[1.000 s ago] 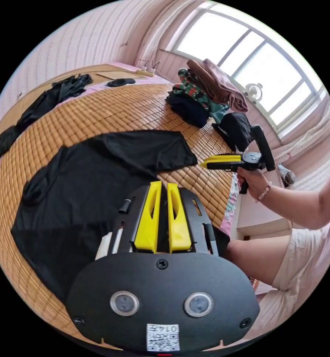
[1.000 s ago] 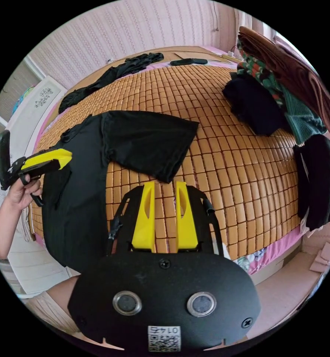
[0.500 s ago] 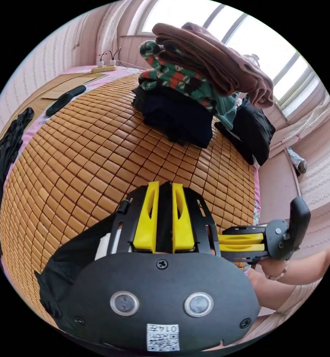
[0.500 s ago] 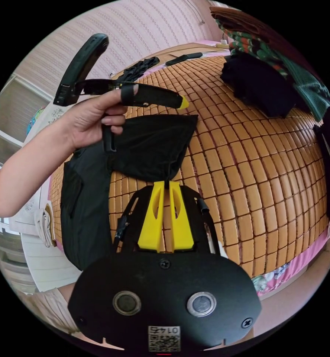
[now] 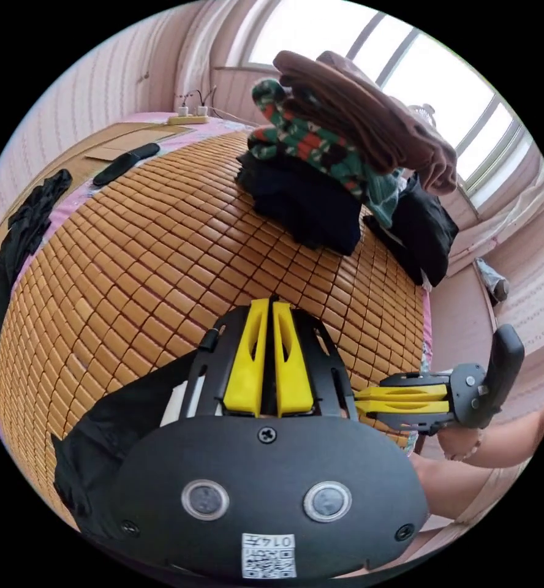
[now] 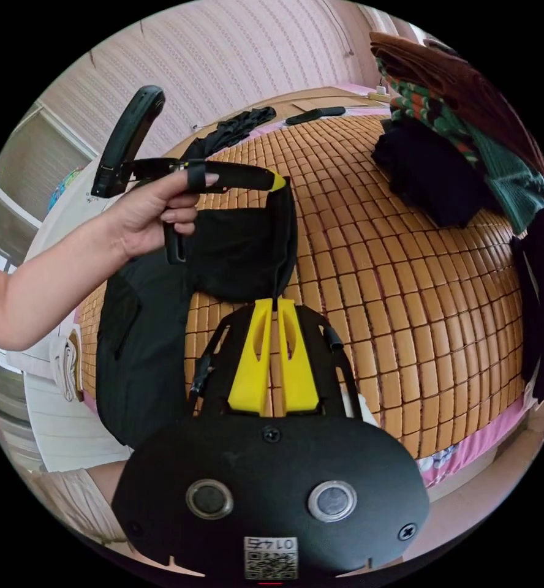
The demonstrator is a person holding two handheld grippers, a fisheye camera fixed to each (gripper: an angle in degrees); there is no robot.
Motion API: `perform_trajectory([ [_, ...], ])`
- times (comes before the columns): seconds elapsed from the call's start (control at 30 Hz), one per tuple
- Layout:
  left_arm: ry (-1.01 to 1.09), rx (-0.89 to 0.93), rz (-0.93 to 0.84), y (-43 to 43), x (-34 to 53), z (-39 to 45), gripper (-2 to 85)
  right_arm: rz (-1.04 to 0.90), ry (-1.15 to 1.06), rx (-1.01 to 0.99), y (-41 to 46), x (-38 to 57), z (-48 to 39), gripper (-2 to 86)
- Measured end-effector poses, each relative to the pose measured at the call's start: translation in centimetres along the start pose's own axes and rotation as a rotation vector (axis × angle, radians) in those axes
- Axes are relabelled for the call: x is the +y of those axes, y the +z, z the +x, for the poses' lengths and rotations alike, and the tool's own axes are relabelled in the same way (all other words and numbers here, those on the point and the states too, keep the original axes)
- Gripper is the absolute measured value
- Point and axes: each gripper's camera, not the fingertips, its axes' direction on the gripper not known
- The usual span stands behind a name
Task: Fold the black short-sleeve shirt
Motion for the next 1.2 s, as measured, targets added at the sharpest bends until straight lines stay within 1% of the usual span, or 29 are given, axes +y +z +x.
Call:
perform_trajectory([
  [0.1,-0.070,-0.015,0.075,-6.2,2.9,-2.7,-0.9,0.078,-0.057,-0.107,-2.1,-1.2,-1.5,0.7],
  [0.17,-0.115,-0.035,0.124,-10.5,5.1,-4.5,-0.9,0.146,-0.120,-0.220,-3.6,-2.1,-3.5,0.7],
  [0.23,-0.181,-0.076,0.174,-16.0,8.6,-6.7,-0.9,0.175,-0.173,-0.312,-4.3,-2.7,-5.4,0.7],
  [0.33,-0.273,-0.117,0.200,-22.1,13.8,-8.9,-0.9,0.160,-0.280,-0.450,-4.2,-3.3,-9.1,0.7],
  [0.4,-0.332,-0.151,0.204,-24.9,17.4,-9.9,-0.9,0.099,-0.344,-0.476,-3.0,-3.2,-11.7,0.7],
  [0.5,-0.448,-0.188,0.139,-26.4,23.8,-11.6,-0.8,-0.034,-0.456,-0.414,0.1,-2.4,-16.0,0.7],
  [0.63,-0.570,-0.217,0.072,-25.1,31.8,-13.2,-0.5,-0.201,-0.603,-0.289,4.4,-0.5,-21.1,0.7],
  [0.77,-0.685,-0.211,0.046,-24.7,36.5,-14.8,-0.3,-0.380,-0.724,-0.266,7.4,1.3,-24.7,0.7],
  [0.83,-0.750,-0.241,0.012,-25.4,38.9,-15.7,-0.3,-0.430,-0.762,-0.268,7.8,1.6,-25.6,0.8],
  [0.93,-0.781,-0.235,0.019,-27.4,41.3,-16.4,-0.1,-0.463,-0.792,-0.262,8.0,1.3,-26.5,1.3],
  [1.0,-0.785,-0.257,0.028,-28.9,42.5,-16.5,0.2,-0.448,-0.769,-0.239,8.3,0.4,-26.4,2.1],
  [1.13,-0.850,-0.273,0.070,-32.1,45.3,-18.6,2.2,-0.357,-0.666,-0.124,9.8,-4.8,-25.3,6.3],
  [1.2,-0.898,-0.304,0.088,-33.7,46.3,-20.4,3.6,-0.318,-0.652,-0.052,10.8,-7.8,-25.3,6.9],
])
